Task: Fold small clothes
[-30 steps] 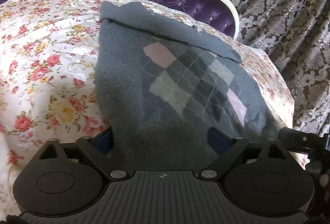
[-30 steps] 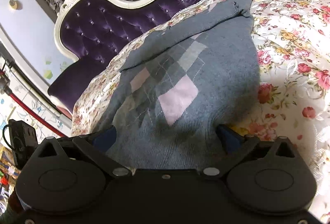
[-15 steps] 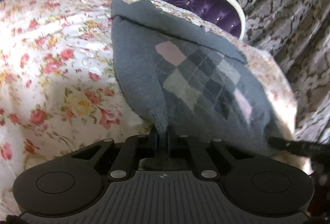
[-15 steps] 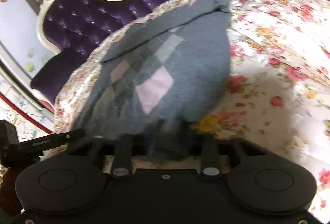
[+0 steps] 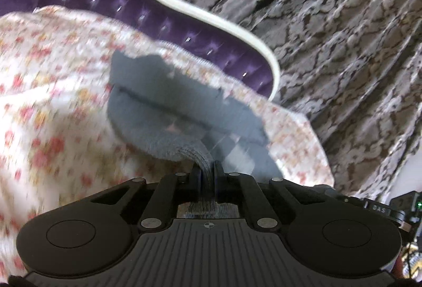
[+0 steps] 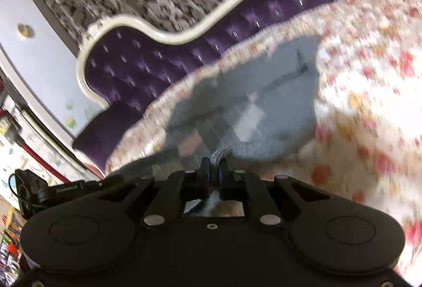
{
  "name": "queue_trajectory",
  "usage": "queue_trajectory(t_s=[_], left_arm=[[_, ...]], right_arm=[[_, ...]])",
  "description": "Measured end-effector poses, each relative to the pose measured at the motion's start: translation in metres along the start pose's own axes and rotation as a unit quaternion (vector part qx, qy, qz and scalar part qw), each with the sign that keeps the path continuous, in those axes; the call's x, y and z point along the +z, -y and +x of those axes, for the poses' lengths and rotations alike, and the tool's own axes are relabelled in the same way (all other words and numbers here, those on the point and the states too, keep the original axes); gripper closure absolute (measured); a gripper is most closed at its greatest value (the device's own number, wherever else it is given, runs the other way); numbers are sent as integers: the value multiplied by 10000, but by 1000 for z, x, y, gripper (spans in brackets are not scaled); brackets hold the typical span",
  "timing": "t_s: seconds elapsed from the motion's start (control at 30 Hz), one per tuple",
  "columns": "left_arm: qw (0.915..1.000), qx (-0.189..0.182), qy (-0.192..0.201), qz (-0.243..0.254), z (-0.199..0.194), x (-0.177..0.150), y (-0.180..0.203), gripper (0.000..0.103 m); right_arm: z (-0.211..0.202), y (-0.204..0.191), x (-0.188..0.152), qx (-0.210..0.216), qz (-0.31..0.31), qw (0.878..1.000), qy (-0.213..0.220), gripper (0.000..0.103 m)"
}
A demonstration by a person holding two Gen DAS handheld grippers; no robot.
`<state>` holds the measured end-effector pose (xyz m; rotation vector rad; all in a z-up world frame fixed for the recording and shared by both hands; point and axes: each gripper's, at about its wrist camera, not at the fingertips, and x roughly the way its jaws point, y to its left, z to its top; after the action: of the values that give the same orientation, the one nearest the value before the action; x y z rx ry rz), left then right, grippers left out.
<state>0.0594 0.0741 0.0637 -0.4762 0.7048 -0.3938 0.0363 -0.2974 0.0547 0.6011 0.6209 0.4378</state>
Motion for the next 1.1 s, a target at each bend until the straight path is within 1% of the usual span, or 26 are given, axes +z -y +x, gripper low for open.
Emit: queue_trajectory(t_s=[0.2,0.3,0.43,0.57,0.67,0.73,0.77,0.83,0.93,0.97,1.03,1.07,1.1], left_arm=[[9996,-159,200,114,11,40,0,96],[9990,-194,353,170,21,64,-2,96],[9983,-197,496,231,44,99,0,96],[9981,-84,572,228,85,134,-3,96],[9986,46,492,161,123,153,-15,96],[9988,75,456,143,149,161,-29,96],[9989,159,416,113,164,163,-36,96],[9989,335,312,84,191,166,-49,95],[9983,565,106,-126,229,167,-71,95],[9981,598,27,-157,239,167,-77,95],[9969,754,-12,-238,255,166,-87,94],[9965,793,-11,-277,261,165,-92,90],[9961,816,-30,-322,266,165,-97,83]], right_arm=[[11,-1,38,331,24,9989,321,91],[20,1,56,414,15,9981,449,91],[39,8,90,470,23,9965,694,91],[69,25,127,445,200,9948,893,91],[102,46,151,311,399,9940,972,91],[125,58,162,118,419,9945,957,91],[136,63,166,12,410,9947,945,91],[164,76,174,-194,477,9951,849,91],[204,98,182,-453,644,9949,628,91],[215,105,183,-525,722,9945,554,91],[234,115,183,-717,794,9934,401,91],[242,119,183,-808,784,9931,330,91],[249,123,182,-898,769,9926,265,90]])
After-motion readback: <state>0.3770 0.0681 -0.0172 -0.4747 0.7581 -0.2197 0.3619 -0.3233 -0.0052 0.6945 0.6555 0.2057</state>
